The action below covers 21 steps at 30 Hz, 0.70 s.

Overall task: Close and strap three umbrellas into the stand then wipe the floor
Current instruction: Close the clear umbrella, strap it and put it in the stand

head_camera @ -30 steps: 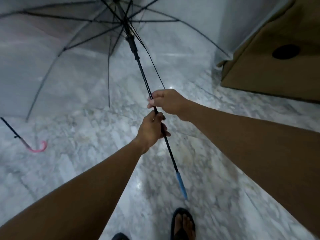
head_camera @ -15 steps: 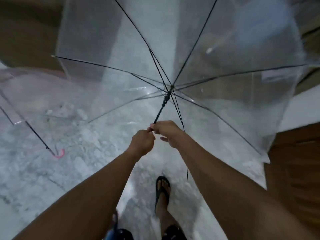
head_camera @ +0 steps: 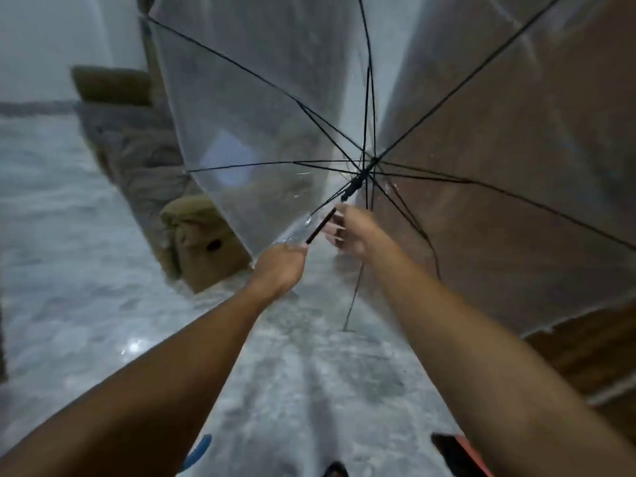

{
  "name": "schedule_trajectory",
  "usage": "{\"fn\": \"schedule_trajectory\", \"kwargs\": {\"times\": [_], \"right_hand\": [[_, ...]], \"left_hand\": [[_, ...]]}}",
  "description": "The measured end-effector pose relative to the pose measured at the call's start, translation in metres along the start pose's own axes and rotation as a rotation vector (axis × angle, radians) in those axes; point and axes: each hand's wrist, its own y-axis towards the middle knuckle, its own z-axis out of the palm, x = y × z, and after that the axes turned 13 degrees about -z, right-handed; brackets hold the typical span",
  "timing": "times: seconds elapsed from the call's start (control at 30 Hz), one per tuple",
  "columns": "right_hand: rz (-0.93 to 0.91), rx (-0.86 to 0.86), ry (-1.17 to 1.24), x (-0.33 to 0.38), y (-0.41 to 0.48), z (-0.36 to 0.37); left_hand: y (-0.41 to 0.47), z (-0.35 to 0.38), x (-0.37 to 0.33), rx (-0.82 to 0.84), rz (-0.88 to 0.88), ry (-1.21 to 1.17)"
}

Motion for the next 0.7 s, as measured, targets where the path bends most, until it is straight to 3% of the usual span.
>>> {"fn": "schedule_trajectory", "kwargs": {"times": [0.33, 0.57, 0.7], "right_hand": [[-0.418, -0.562, 0.249, 0.179, -0.143, -0.279], [-0.492, -0.739, 0.215, 0.225, -0.256, -0.438], [-0.528, -0.844, 0.189, 0.237, -0.312, -0.515]], "left_hand": [[-0.156, 0.135, -0.162, 0.312, 0.525, 0.057], [-0.252, 0.253, -0.215, 0.703, 0.703, 0.076], [-0.299, 0.312, -0.224, 0.79, 0.839, 0.184]]}}
